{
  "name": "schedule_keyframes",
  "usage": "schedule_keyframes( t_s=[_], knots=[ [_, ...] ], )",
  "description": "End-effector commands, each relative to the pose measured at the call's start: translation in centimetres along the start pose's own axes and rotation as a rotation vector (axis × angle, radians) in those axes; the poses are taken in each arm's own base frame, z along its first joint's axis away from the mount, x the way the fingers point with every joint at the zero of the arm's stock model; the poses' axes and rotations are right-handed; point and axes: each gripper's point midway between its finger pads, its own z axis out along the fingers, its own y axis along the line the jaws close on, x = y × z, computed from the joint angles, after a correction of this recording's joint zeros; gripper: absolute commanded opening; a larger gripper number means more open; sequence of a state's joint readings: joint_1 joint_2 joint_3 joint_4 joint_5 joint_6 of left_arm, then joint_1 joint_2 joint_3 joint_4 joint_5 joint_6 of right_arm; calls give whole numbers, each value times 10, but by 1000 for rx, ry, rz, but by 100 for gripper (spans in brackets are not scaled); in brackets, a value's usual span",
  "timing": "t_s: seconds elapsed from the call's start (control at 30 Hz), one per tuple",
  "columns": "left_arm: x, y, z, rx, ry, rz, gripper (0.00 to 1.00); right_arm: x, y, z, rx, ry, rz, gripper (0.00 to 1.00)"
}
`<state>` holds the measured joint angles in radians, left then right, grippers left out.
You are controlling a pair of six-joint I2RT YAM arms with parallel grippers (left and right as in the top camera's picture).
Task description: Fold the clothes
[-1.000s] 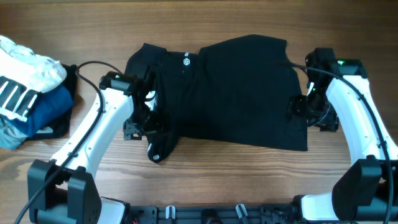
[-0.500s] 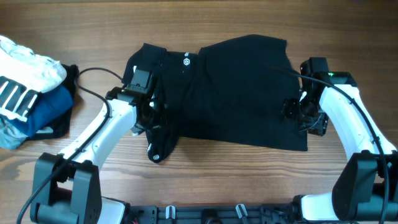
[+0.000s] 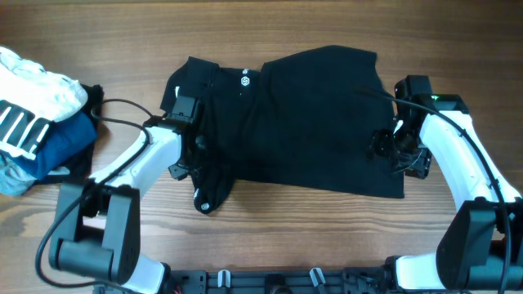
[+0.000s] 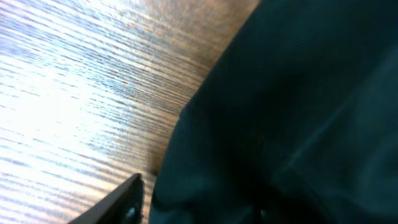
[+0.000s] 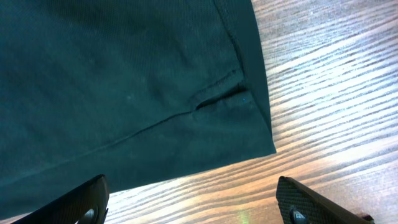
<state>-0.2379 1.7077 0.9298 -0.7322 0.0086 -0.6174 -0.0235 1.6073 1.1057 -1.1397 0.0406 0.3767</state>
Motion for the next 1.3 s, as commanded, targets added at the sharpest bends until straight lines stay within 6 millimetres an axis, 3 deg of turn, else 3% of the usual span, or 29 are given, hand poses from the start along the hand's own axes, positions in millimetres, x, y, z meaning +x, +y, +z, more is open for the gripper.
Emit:
schedule_keyframes(
  t_s=[0.0,0.07,0.13,0.3,0.43,0.53,0.73,0.83,1.0,1.27],
  knots=[
    [14,3,13,-5,81,-22,25,3,0,3,-7,20,-5,87],
    [18,4,13,-9,96,-23,9,4,0,3,-6,22,-4,87],
    [20,6,12,-17,105,-23,4,6,-4,3,12,27,-4,87],
    [17,7,-3,-11,102,78,4,10,-14,2,66,39,-7,87],
    [6,21,-18,-29,71,34,4,14,-15,2,75,53,76,86],
    [2,28,-21,-11,81,-12,4,15,-14,3,71,54,171,85],
    [8,21,-21,38,118,-20,4,11,-6,4,32,43,299,82],
    [8,21,-21,38,118,-20,4,17,8,18,-48,74,313,80],
    [8,21,-21,38,118,-19,4,30,12,49,-81,100,395,80],
    [10,22,-21,32,127,-20,4,7,17,60,-125,-8,447,66]
  ],
)
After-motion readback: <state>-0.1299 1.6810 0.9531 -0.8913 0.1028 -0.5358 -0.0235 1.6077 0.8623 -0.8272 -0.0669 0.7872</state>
